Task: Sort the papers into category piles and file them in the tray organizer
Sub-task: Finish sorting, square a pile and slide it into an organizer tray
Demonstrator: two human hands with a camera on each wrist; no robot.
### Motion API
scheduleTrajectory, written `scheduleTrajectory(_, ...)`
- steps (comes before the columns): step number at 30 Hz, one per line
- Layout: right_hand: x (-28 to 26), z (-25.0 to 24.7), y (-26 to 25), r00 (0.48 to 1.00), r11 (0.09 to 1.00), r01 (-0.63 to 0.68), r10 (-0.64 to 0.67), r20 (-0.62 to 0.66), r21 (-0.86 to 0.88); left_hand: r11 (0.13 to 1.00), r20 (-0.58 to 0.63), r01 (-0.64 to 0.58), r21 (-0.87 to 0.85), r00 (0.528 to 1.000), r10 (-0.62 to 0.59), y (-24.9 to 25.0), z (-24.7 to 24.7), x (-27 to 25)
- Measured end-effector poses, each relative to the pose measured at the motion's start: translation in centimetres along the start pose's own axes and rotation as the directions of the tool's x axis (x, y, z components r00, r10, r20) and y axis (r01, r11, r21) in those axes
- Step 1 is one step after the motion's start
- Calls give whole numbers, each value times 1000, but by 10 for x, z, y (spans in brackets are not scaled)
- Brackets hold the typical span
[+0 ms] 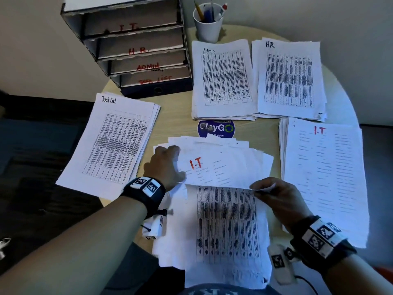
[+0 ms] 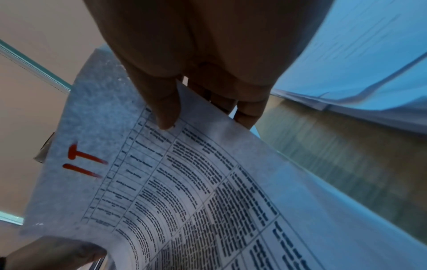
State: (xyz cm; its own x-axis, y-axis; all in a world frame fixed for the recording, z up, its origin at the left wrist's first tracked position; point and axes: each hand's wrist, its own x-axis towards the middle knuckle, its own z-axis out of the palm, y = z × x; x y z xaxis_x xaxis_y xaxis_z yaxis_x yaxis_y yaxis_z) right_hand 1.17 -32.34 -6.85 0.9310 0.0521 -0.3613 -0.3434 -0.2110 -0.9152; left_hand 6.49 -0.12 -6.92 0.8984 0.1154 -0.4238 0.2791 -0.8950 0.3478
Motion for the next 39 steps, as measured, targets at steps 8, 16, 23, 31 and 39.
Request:
scheduleTrajectory(8,4,-4,-5,998,999,2,1,62,-44,933,-13,-26,-359,1000,23,-10,-18,-16)
scheduleTrajectory(16,30,5,-14,994,969,88,-100,-44,-230,921,-81,-292,-257,956,280,-6,-30,-4)
scheduleTrajectory(23,48,8,-49,970,853,-1,-127,-209,-522,876,-42,-475,-77,880,473,-11,-33,11)
scheduleTrajectory(31,36,7,-28,976,842,0,-118,-183,-540,826,0,-183,-534,976,217,-15,-21,13)
scheduleTrajectory(39,35,18,-28,950,819,153,-277,-147,-553,894,-76,-250,-372,968,239,-10,-19,20)
